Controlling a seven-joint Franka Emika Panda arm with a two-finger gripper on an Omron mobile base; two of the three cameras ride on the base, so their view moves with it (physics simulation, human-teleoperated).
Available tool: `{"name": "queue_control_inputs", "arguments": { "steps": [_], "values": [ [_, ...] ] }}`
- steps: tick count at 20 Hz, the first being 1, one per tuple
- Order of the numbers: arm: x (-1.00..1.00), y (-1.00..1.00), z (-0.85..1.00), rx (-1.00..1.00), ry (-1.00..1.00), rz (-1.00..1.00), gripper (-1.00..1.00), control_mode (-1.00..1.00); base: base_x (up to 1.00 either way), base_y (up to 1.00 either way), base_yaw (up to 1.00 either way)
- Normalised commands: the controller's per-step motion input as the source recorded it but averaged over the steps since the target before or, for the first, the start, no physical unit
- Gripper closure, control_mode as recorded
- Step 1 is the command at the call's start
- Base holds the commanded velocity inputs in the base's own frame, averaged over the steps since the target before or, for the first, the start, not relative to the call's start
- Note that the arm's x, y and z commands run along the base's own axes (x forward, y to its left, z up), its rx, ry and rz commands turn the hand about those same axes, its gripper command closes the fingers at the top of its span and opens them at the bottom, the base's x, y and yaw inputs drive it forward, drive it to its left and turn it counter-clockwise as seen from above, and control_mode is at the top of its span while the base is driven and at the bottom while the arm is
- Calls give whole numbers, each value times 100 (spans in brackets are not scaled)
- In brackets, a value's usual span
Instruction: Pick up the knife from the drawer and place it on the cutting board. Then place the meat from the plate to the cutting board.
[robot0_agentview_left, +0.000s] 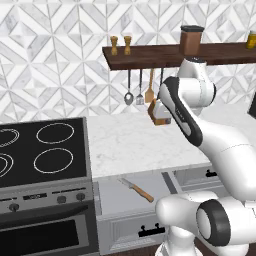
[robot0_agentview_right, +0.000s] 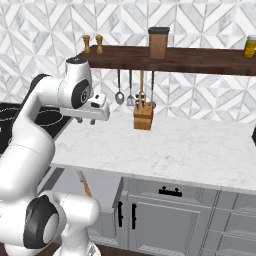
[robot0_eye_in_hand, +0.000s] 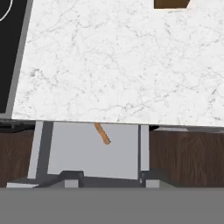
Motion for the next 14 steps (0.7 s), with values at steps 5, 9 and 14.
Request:
{"name": "queue_control_inputs", "arguments": {
  "steps": [5,9,14],
  "values": [
    [-6,1,-11,0,5,0,-100,-100,0,0,0],
    [-14,2,-20,-2,10,0,-100,100,-1,3,0],
    [0,0,0,0,0,0,-100,100,-54,-18,10]
  ]
}}
